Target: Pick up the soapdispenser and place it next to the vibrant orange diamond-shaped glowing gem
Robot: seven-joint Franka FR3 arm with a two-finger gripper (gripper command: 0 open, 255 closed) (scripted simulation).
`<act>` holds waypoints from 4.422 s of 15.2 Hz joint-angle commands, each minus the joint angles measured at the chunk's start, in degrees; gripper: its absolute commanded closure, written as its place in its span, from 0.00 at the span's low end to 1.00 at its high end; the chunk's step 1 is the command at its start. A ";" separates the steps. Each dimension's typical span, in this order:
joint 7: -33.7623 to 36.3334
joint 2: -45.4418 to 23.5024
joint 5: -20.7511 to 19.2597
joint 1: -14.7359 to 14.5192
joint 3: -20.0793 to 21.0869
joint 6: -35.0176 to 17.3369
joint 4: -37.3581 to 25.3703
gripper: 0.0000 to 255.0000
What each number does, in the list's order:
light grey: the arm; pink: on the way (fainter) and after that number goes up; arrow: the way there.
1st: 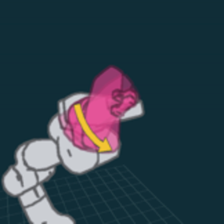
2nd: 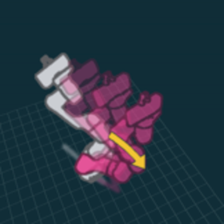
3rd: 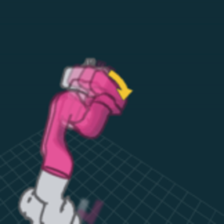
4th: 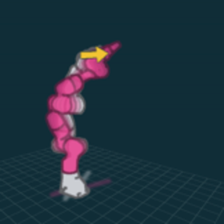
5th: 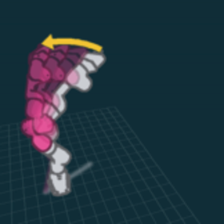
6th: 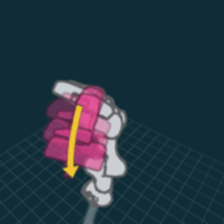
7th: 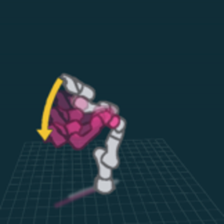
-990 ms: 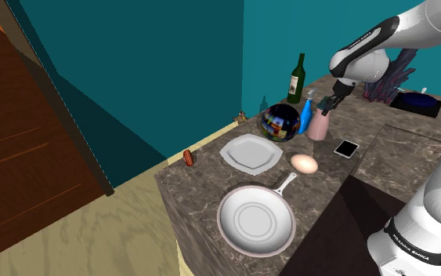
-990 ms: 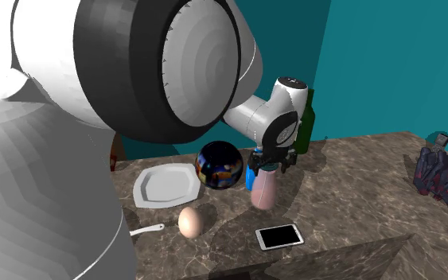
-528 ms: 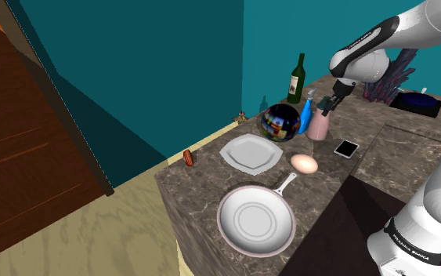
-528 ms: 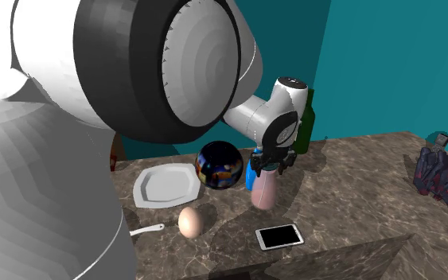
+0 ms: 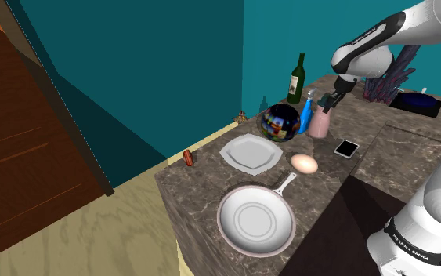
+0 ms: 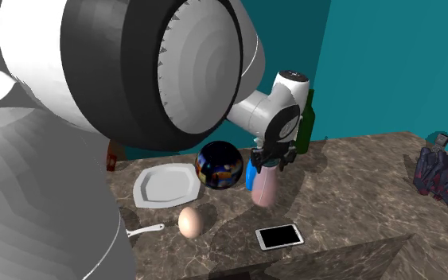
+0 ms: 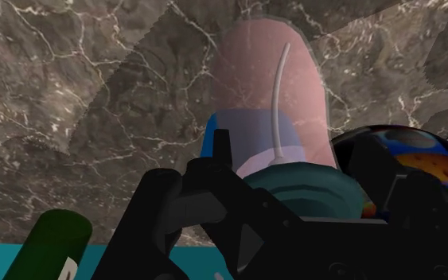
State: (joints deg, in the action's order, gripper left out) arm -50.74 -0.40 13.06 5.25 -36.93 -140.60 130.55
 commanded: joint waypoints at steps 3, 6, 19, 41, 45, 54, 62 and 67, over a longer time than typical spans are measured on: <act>2.32 2.30 -2.79 0.00 0.04 2.71 -1.14 1.00; 3.74 3.79 -4.48 0.09 0.20 4.84 -2.20 1.00; 8.04 8.60 -9.20 0.49 1.29 14.42 -8.17 1.00; 11.05 10.83 -11.21 0.37 2.59 31.09 -23.13 1.00; 11.21 10.45 -11.04 0.28 2.60 34.19 -26.56 1.00; 12.78 9.66 -10.80 -0.39 3.37 39.46 -32.60 1.00; 24.30 11.70 -12.96 -4.23 10.77 34.55 -26.49 1.00; 30.79 10.72 -13.28 -6.70 14.75 31.95 -24.97 1.00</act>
State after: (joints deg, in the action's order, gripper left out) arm -21.38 10.84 -0.27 -0.90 -23.00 -107.65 105.16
